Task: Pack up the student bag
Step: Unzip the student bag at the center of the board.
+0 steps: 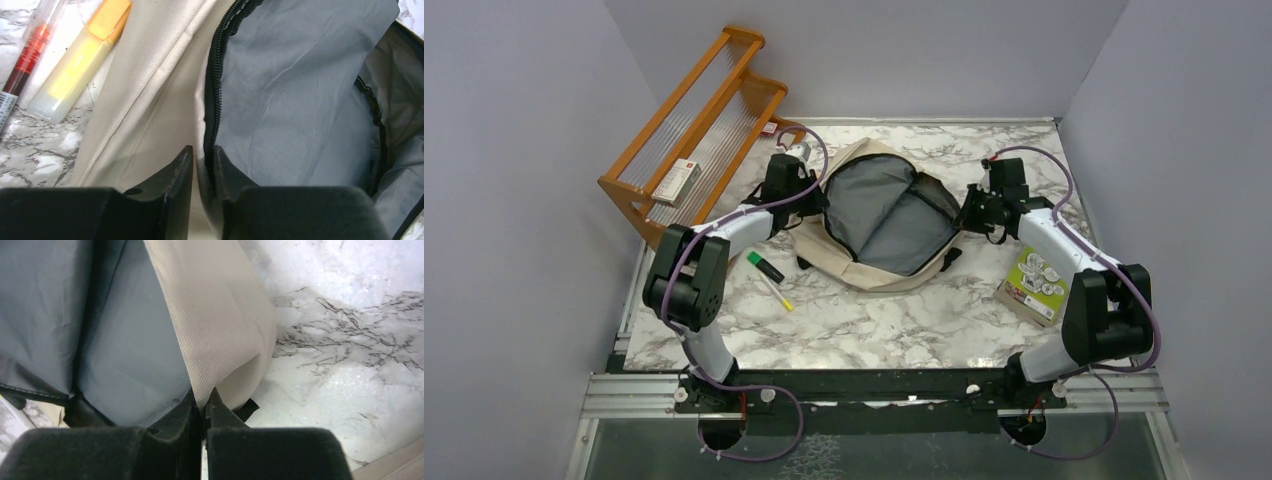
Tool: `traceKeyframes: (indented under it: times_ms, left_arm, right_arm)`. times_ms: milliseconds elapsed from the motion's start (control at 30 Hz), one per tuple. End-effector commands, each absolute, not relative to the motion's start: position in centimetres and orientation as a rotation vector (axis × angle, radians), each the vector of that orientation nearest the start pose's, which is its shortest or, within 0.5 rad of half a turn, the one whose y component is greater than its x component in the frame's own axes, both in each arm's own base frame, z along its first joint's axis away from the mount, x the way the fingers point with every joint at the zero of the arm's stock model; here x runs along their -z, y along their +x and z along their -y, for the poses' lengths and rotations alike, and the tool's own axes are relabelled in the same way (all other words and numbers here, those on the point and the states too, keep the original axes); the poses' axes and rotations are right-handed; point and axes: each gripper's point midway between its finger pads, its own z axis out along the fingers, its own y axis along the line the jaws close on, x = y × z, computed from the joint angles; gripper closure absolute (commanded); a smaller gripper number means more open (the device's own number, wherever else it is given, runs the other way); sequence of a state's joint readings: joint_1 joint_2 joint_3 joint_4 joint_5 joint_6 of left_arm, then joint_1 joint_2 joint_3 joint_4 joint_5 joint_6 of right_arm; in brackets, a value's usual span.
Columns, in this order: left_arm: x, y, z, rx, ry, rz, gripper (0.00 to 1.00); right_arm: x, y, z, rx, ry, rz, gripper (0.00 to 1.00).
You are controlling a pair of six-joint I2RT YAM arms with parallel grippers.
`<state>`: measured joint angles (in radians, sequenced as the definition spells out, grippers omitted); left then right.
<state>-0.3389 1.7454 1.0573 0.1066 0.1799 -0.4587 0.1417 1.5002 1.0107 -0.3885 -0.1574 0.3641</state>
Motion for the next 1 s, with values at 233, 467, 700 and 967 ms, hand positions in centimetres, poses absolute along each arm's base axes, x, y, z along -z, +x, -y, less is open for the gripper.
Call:
traceKeyframes:
  times_ms: [233,467,700,967]
  left_arm:
    - [-11.7,43.4,18.6,0.545,-0.036,-2.225,0.46]
    - [-16.0,43.5,16.4,0.410,-0.032,-2.161,0.36]
    - [-19.7,42.8,16.0,0.400,0.032,-2.077,0.32]
    - [-21.4,41.3,18.9,0.594,0.174,-2.013,0.32]
  right_arm:
    - [-13.1,36.3,-10.5,-0.519,0.117,-2.385,0.78]
    - [-14.9,36.2,-9.0,-0.432,0.198,-2.332,0.57]
    - [-16.4,36.2,-6.4,-0.298,0.368,-2.255,0.38]
    - [-16.0,35.2,-1.4,0.004,0.715,-2.210,0.17]
